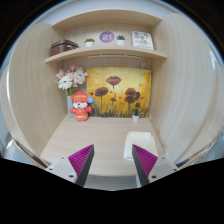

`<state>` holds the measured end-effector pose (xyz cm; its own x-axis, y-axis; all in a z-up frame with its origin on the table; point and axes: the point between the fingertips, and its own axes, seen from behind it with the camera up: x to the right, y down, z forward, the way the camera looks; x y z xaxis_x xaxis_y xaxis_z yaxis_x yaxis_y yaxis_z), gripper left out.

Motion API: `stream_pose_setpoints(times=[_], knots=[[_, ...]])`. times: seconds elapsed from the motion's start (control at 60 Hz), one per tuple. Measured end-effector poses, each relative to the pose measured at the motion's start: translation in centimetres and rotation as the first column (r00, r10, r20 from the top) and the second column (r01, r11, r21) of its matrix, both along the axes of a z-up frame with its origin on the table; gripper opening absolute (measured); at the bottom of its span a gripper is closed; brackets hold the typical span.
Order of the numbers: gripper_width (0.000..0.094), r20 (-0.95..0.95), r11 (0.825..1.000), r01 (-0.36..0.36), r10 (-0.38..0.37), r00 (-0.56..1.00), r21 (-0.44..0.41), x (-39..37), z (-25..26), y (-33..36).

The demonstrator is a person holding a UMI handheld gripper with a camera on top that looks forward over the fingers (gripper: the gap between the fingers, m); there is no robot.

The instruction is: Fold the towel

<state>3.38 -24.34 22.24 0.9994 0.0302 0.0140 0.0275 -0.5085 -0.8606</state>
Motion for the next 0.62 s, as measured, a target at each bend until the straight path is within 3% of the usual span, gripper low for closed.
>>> stream_pose_setpoints(times=[0.333, 0.617], knots=[[0.0763, 0.006, 1.000, -0.031, 0.031, 1.000, -0.002, -4.3, -0.4, -7.6], [0.0763, 0.018, 0.999, -0.036, 0.036, 0.999, -0.001, -5.6, -0.3, -9.4]])
